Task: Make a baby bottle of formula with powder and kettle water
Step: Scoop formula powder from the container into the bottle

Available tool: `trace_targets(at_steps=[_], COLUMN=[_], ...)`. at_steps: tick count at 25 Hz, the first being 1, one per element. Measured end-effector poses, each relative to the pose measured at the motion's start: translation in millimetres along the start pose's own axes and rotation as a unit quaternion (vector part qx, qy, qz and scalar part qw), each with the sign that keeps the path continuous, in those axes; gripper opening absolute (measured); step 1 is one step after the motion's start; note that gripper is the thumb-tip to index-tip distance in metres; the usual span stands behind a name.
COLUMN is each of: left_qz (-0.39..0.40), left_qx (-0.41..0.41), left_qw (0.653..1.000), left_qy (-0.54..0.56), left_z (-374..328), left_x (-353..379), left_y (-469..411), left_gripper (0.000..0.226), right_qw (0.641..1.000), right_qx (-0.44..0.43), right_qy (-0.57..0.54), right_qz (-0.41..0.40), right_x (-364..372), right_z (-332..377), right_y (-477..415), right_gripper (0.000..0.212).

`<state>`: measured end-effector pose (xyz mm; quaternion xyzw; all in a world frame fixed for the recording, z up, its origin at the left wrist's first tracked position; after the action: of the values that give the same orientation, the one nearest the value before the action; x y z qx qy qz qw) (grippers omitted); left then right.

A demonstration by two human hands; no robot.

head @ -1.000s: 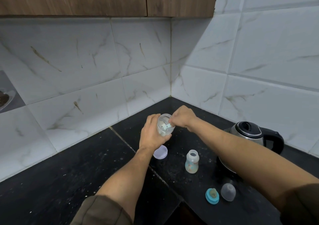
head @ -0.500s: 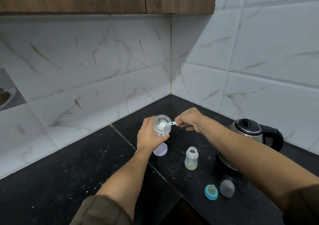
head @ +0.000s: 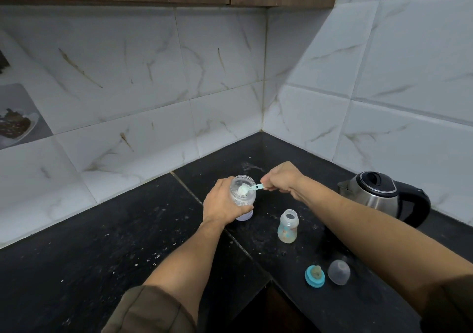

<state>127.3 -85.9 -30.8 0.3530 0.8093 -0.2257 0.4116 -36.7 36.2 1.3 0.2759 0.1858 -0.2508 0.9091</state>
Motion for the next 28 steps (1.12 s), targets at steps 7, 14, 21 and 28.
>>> trace_targets(at_steps=[7, 14, 21, 28], left_qz=[0.016, 0.032, 0.097, 0.123], left_qx=[-0.01, -0.032, -0.068, -0.084], left_qw=[1.0, 0.999, 0.992, 0.982], left_qy=[-0.001, 0.009, 0.054, 0.115], left_z=[3.5, 10.7, 36.9, 55.0], left_x=[3.3, 12.4, 38.8, 52.7], left_y=[12.6, 22.5, 39.2, 45.5], left_gripper=[0.087, 0.085, 0.085, 0.099], right_qw=[1.0, 0.998, 0.992, 0.993], right_qx=[-0.003, 0.011, 0.043, 0.042], right_qy=[0.021, -0.024, -0.075, -0.082], right_qz=[0.021, 0.058, 0.09, 0.076], right_x=[5.9, 9.4, 11.8, 0.5], right_z=[-4.2, -13.5, -31.7, -40.5], right_y=[1.9, 10.1, 12.9, 16.8], right_gripper=[0.016, 0.015, 0.013, 0.013])
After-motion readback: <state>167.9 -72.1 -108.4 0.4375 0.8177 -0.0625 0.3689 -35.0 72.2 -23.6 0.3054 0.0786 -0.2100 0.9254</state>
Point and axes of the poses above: each hand's wrist, its own y-axis away from the middle knuckle, its own x-axis out of the palm, z = x × y, the point moved 9 cm from there along -y, towards the middle knuckle, and after that the axes turned 13 degrees about z, right-handed, at the moved point
